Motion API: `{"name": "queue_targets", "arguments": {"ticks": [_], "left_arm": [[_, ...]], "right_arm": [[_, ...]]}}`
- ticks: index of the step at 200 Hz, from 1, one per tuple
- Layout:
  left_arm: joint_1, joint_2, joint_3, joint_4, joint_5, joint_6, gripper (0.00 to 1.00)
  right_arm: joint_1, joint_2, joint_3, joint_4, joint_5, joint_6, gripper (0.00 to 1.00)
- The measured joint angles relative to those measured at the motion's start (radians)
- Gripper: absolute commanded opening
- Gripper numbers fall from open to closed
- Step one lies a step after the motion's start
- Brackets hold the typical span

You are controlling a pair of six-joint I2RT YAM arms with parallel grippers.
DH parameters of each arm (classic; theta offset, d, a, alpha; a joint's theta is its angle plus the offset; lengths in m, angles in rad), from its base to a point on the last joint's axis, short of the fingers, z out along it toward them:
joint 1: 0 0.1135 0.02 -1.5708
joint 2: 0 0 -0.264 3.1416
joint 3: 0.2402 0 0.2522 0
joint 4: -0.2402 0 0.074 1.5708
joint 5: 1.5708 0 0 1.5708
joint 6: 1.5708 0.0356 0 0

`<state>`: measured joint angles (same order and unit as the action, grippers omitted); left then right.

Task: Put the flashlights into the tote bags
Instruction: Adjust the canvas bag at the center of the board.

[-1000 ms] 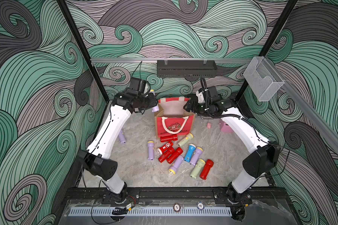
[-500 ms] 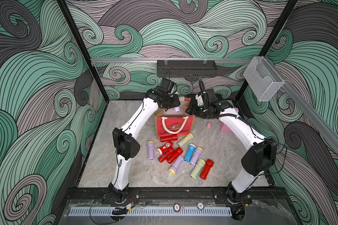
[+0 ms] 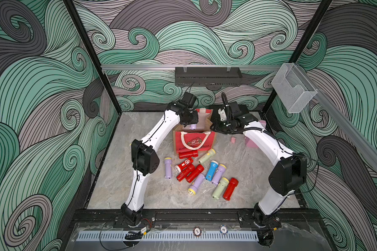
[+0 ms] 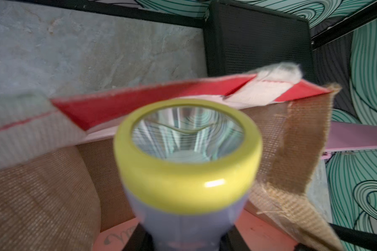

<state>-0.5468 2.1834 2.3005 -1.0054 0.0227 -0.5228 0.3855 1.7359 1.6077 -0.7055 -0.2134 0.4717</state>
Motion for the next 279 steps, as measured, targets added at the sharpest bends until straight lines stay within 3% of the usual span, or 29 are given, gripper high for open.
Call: {"name": "queue_targets", "arguments": {"ticks": [96, 163, 201, 279], "left_arm": [[-0.021, 0.049, -0.042, -0.057, -0.146, 0.0, 0.0], [-0.043, 0.133, 0.013, -0.071, -0.267, 0.001, 0.0], [-0.057, 0.137, 0.059, -0.075, -0.238, 0.019, 0.0], [-0.067, 0.143, 0.144, -0.174, -0.075, -0.01, 0.0]], "right_arm": [[-0.002, -0.045, -0.082, 0.042, -0.008, 0.013, 0.27], [0.01, -0.087, -0.146, 0.098, -0.031, 0.022, 0.26], [0.01, -0.105, -0.17, 0.115, -0.031, 0.032, 0.26], [0.01, -0.126, -0.194, 0.132, -0.026, 0.037, 0.27]]}}
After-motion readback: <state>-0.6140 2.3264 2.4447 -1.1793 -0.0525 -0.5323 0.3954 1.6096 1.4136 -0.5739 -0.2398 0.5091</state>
